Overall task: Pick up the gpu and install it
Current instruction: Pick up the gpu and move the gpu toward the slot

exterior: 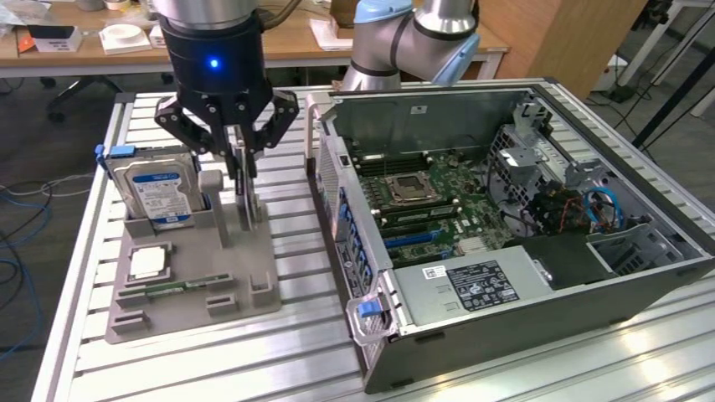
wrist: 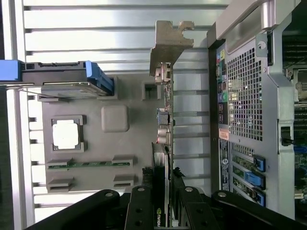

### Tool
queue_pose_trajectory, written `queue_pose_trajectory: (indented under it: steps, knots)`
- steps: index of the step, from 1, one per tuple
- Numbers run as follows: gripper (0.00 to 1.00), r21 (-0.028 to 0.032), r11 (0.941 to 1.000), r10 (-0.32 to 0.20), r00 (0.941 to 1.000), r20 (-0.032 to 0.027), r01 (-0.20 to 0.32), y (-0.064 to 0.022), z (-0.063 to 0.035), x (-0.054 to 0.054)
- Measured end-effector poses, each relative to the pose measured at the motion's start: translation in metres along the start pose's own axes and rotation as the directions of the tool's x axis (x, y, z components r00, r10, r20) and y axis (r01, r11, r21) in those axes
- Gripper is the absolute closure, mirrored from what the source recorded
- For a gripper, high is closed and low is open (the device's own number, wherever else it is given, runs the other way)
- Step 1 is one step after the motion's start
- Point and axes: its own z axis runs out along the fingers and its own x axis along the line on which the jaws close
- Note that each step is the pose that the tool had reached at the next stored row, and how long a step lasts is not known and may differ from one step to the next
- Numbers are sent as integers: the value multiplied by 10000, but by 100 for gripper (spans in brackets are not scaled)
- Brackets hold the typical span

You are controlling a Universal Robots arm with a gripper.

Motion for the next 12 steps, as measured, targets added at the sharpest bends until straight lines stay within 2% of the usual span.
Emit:
queue_pose_trajectory:
  steps: [12]
  knots:
    - [74,0,10000,0,10000,0,0,7,-156,-5]
